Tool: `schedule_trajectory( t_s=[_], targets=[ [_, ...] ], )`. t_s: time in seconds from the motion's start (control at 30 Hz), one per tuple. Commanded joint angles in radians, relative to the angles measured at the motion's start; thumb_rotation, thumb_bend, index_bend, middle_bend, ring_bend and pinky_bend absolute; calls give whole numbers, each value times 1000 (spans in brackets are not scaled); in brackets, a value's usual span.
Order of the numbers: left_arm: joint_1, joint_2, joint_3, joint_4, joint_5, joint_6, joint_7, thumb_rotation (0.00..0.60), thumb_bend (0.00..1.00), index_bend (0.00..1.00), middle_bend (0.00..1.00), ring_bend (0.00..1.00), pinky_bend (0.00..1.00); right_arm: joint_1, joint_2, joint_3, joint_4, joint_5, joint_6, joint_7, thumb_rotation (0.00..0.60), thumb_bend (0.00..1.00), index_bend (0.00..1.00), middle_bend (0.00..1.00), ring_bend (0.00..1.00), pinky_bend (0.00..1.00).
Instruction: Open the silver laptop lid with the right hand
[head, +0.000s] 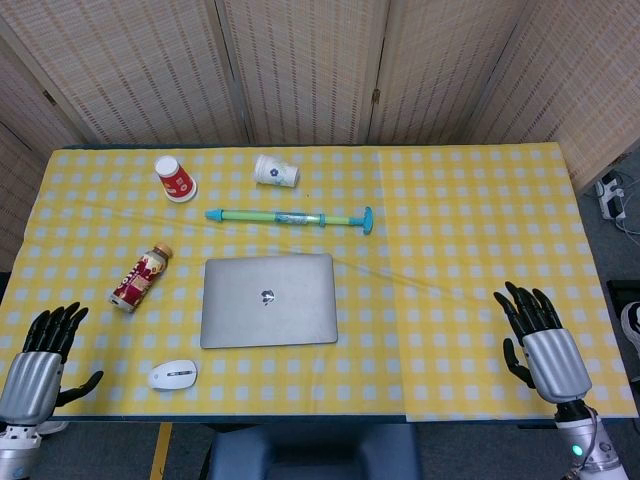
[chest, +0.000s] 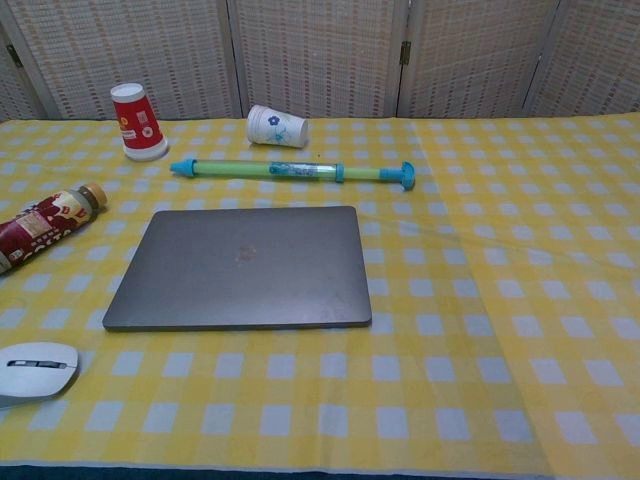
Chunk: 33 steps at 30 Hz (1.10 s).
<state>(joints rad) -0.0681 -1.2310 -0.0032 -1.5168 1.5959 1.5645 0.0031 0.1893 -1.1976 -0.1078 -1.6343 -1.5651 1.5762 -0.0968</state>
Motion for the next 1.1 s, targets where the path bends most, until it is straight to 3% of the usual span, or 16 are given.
schedule_trajectory(
  t_s=[0.03, 0.37, 0.67, 0.93, 1.1],
  targets=[
    [-4, -4, -8, -2, -12, -10, 13, 600, 235, 16, 90, 53, 0, -5, -3, 10, -4, 4, -12, -13, 600, 668, 0, 0, 10, 0],
    [-8, -18, -31, -8, -44, -13, 79, 600, 239, 19, 90, 53, 0, -51, -2, 43, -44, 49, -15, -99, 600, 668, 0, 0, 0, 0],
    [-22, -18, -35, -18, -50, -37, 81, 600, 238, 20, 90, 53, 0, -74, -2, 63, -50, 66, -35, -87, 600, 661, 0, 0, 0, 0],
    [-27, -12, -31, -27, -30, -32, 74, 600, 239, 19, 90, 52, 0, 26, -52, 62, -79, -56, -173, -133, 600, 422, 0, 0, 0, 0],
    [-21, -4, -23, -34, -15, -19, 63, 600, 239, 19, 90, 53, 0, 140, -127, 98, -126, -57, -352, -212, 600, 360, 0, 0, 0, 0]
  ],
)
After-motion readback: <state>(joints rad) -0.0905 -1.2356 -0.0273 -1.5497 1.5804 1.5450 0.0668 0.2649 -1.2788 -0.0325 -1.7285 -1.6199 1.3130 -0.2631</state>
